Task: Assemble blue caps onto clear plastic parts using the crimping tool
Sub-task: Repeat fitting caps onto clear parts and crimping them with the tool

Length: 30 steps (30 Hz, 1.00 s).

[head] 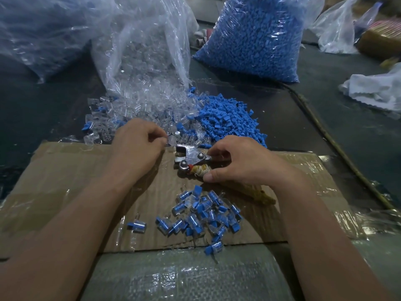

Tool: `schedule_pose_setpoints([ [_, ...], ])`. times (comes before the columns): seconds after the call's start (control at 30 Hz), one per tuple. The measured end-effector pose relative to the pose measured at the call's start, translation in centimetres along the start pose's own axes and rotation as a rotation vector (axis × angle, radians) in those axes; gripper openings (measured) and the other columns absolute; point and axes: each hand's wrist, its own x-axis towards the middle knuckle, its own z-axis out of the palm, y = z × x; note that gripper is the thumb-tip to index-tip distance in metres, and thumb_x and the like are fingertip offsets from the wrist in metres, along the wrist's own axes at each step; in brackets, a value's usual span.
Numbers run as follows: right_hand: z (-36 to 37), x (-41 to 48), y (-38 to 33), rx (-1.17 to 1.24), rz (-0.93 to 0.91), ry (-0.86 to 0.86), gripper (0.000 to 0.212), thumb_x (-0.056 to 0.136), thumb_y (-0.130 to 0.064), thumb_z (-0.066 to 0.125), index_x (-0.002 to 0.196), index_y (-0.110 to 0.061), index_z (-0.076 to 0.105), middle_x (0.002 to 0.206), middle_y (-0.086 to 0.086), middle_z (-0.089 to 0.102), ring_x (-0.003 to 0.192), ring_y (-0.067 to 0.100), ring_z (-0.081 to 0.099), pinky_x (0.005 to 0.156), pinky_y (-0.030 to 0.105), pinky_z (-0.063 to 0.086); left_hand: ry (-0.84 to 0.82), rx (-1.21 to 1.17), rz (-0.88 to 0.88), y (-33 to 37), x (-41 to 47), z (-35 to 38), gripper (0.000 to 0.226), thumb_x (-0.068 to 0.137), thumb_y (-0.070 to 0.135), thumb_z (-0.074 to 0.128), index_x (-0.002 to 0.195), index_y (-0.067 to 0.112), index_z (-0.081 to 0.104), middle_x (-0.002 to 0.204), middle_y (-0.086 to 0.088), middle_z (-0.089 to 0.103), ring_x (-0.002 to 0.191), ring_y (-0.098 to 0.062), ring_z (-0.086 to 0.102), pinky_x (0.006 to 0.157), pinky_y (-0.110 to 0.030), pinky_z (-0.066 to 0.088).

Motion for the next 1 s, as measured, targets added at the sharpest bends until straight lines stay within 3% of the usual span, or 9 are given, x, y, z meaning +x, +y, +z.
schedule_pose_setpoints([
  [0.1,0.0,0.0,-0.1,0.014,0.022,0.004,0.059,0.068,-0.056,0.068,0.117,-0.026,0.056,0.091,-0.019,0.044,0.091,0.005,0.047,0.072,0.022,0.037,0.036,-0.136,-0.072,0.6,-0.4,-0.5,0.020,0.079,0.014,0.068,0.064,0.025,0.062,0.069,0.006,0.063,0.063,-0.005,0.055,0.080,-0.032,0.046],
  [0.2,-0.1,0.0,-0.1,0.023,0.030,0.019,0.054,0.069,-0.055,0.068,0.114,-0.027,0.059,0.085,-0.022,0.044,0.090,0.004,0.048,0.076,0.024,0.040,0.020,-0.208,-0.143,0.9,-0.7,-0.8,0.013,0.073,0.008,0.068,0.062,0.012,0.063,0.062,-0.003,0.066,0.064,-0.019,0.065,0.081,-0.048,0.052],
  [0.33,0.0,0.1,0.1,0.096,0.031,0.060,0.040,0.072,-0.056,0.065,0.100,-0.028,0.063,0.083,-0.021,0.052,0.085,0.002,0.052,0.073,0.024,0.044,-0.016,-0.238,-0.170,1.1,-0.7,-0.8,0.017,0.073,0.005,0.070,0.062,0.005,0.056,0.063,-0.007,0.068,0.070,-0.024,0.067,0.076,-0.048,0.054],
  [0.43,0.2,0.7,0.8,0.151,0.066,0.243,0.022,0.078,-0.049,0.062,0.085,-0.029,0.060,0.080,-0.018,0.056,0.076,-0.001,0.052,0.064,0.020,0.040,-0.003,-0.228,-0.138,1.1,-0.7,-0.8,0.019,0.073,0.004,0.071,0.064,0.008,0.055,0.066,-0.006,0.066,0.071,-0.024,0.066,0.073,-0.047,0.055],
  [0.57,0.2,1.3,2.1,0.190,0.161,0.531,0.011,0.085,-0.036,0.061,0.077,-0.027,0.060,0.071,-0.020,0.054,0.070,-0.002,0.051,0.067,0.023,0.040,0.011,-0.329,-0.105,1.2,-1.1,-1.0,0.021,0.076,0.007,0.072,0.077,0.024,0.060,0.073,-0.001,0.066,0.068,-0.019,0.067,0.073,-0.039,0.056],
  [0.67,0.5,1.7,2.7,0.185,0.197,0.582,0.011,0.086,-0.031,0.061,0.076,-0.028,0.058,0.070,-0.022,0.052,0.068,-0.003,0.050,0.065,0.021,0.039,0.036,-0.313,-0.052,1.2,-1.0,-0.9,0.023,0.079,0.006,0.068,0.077,0.029,0.065,0.070,0.011,0.064,0.066,-0.006,0.062,0.070,-0.025,0.051],
  [0.73,0.8,1.9,3.0,0.177,0.204,0.596,0.008,0.086,-0.029,0.061,0.078,-0.027,0.060,0.070,-0.021,0.052,0.067,-0.002,0.050,0.066,0.021,0.038,0.056,-0.270,-0.038,1.1,-0.9,-0.8,0.017,0.080,0.007,0.067,0.085,0.023,0.070,0.069,0.016,0.059,0.067,0.001,0.057,0.068,-0.016,0.045],
  [0.87,0.9,2.2,3.2,0.128,0.201,0.595,0.016,0.086,-0.026,0.062,0.100,-0.020,0.068,0.089,-0.010,0.059,0.078,0.005,0.049,0.074,0.022,0.039,0.049,-0.114,0.012,0.5,-0.6,-0.3,0.031,0.083,0.009,0.065,0.113,0.015,0.065,0.089,0.007,0.056,0.082,-0.008,0.054,0.080,-0.023,0.041],
  [1.0,1.3,2.7,2.8,0.075,0.182,0.514,0.031,0.086,-0.027,0.063,0.116,-0.021,0.062,0.112,-0.001,0.059,0.093,0.008,0.048,0.084,0.026,0.038,-0.139,0.016,0.098,0.3,-0.3,0.3,0.047,0.088,0.017,0.058,0.133,0.026,0.047,0.118,-0.002,0.047,0.106,-0.013,0.041,0.095,-0.027,0.030],
])
